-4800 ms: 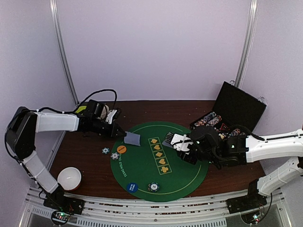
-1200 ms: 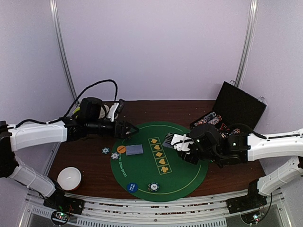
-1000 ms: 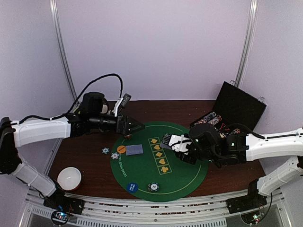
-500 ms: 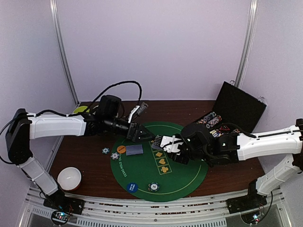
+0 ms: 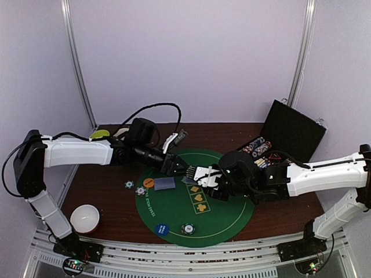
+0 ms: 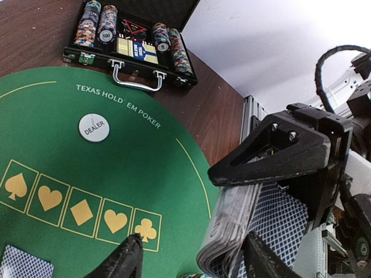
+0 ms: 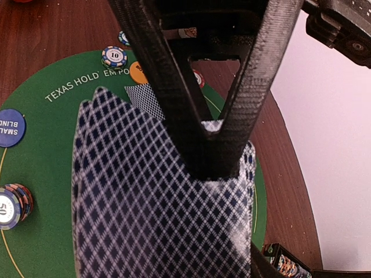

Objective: Distribute texas hold em gaming equipment
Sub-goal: Pick up the poker card from the face-down deck piles.

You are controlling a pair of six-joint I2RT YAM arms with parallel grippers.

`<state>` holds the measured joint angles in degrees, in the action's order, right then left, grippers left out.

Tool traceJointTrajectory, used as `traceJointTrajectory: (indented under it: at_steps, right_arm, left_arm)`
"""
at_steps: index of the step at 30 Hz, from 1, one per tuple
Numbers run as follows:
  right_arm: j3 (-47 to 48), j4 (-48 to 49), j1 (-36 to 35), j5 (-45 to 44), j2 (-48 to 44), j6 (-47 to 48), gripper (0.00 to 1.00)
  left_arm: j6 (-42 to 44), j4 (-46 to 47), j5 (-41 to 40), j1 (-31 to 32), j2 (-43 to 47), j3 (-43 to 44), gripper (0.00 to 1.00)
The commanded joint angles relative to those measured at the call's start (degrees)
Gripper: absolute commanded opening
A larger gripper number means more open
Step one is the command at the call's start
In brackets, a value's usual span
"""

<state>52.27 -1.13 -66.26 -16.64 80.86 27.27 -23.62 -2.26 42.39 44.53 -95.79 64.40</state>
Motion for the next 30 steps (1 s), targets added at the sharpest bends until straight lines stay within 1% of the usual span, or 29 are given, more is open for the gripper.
traceJointTrajectory:
  at_steps: [1,6,11,15,18,22,24,27,30]
  right_arm:
    - [0.56,1.15,-0.39,-1.13,-1.11,0.00,0.46]
    - [0.37,0.57,-0.44,-1.81,-1.64,-0.20,0.46]
    - [0.20,0.02,-0.42,-2.46,-1.93,-0.24,0.46]
    - [-0.04,-0.04,-0.41,-2.81,-2.07,-0.37,0.46]
    - [-0.35,-0.02,-0.41,-3.10,-2.27,-0.42,0.46]
    - [-1.14,0.41,-0.44,-3.47,-2.78,-0.68,0.46]
    - [-1.36,0.38,-0.37,-3.74,-3.04,-0.88,0.46]
    - [-1.72,0.33,-0.36,-3.96,-3.50,-1.07,0.46]
    - [-2.08,0.33,-0.29,-3.94,-3.85,-1.20,0.46]
  left_arm:
    - [1.82,-1.63,-2.99,0.03,1.06,1.60,0.59]
    - [2.61,-2.86,-4.21,-0.21,1.55,1.73,0.55]
    - [2.79,-3.27,-4.28,-0.49,2.33,1.74,0.54]
    - [2.79,-3.27,-3.94,-0.50,3.07,1.78,0.47]
    - [2.93,-3.36,-3.35,-0.59,3.51,1.71,0.39]
    - [2.79,-3.89,-1.60,-0.59,3.25,2.36,0.23]
    - [3.06,-4.29,-1.55,-0.58,3.56,2.56,0.18]
    - [3.60,-4.82,-2.19,-0.57,4.17,2.73,0.14]
    - [3.91,-4.84,-1.81,-0.59,4.13,2.83,0.00]
